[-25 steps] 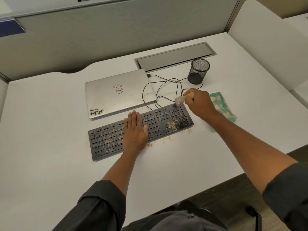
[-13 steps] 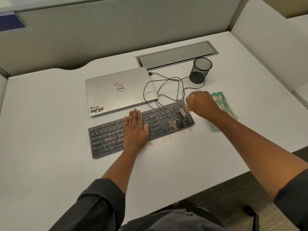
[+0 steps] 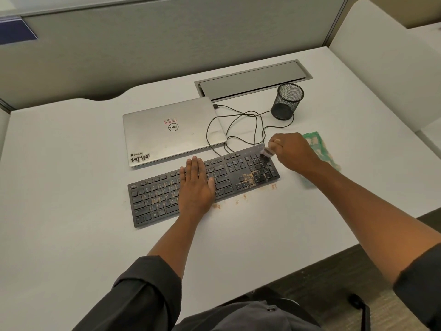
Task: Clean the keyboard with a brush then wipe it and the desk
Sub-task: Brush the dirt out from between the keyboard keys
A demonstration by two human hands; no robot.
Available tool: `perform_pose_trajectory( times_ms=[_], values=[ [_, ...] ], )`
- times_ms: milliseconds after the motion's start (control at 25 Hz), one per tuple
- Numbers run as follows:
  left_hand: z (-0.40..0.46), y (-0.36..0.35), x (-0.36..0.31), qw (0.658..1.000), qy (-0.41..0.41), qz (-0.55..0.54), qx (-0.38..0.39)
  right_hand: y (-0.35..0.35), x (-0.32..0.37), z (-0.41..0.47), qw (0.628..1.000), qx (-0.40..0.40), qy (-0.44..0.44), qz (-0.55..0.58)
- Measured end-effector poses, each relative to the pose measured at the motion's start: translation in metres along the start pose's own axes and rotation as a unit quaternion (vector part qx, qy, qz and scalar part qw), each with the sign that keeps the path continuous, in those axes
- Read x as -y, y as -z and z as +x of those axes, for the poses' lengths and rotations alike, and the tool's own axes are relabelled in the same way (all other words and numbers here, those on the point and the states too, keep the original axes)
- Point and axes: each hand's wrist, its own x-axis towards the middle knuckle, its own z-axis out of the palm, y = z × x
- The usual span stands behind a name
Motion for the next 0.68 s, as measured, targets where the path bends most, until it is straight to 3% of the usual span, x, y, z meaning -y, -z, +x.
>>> perform_pose_trajectory(
  times_ms=[240, 320, 480, 680],
  values=[
    [0.0, 0.0, 0.001, 1.0, -0.002, -0.006, 0.003, -0.013, 0.002, -0.003, 0.996, 0.078, 0.012, 0.051],
    [0.0, 0.0, 0.0, 1.0, -0.002, -0.004, 0.004, -0.009, 0.003, -0.001, 0.995, 0.064, 0.012, 0.076],
    [0.0, 0.002, 0.001, 1.0, -0.001, -0.007, 0.006, 0.003, -0.009, 0.002, 0.998, 0.052, -0.001, 0.02],
    [-0.001, 0.002, 0.0, 1.0, -0.003, -0.006, 0.007, -0.015, 0.014, 0.004, 0.994, 0.107, 0.008, 0.027]
  ],
)
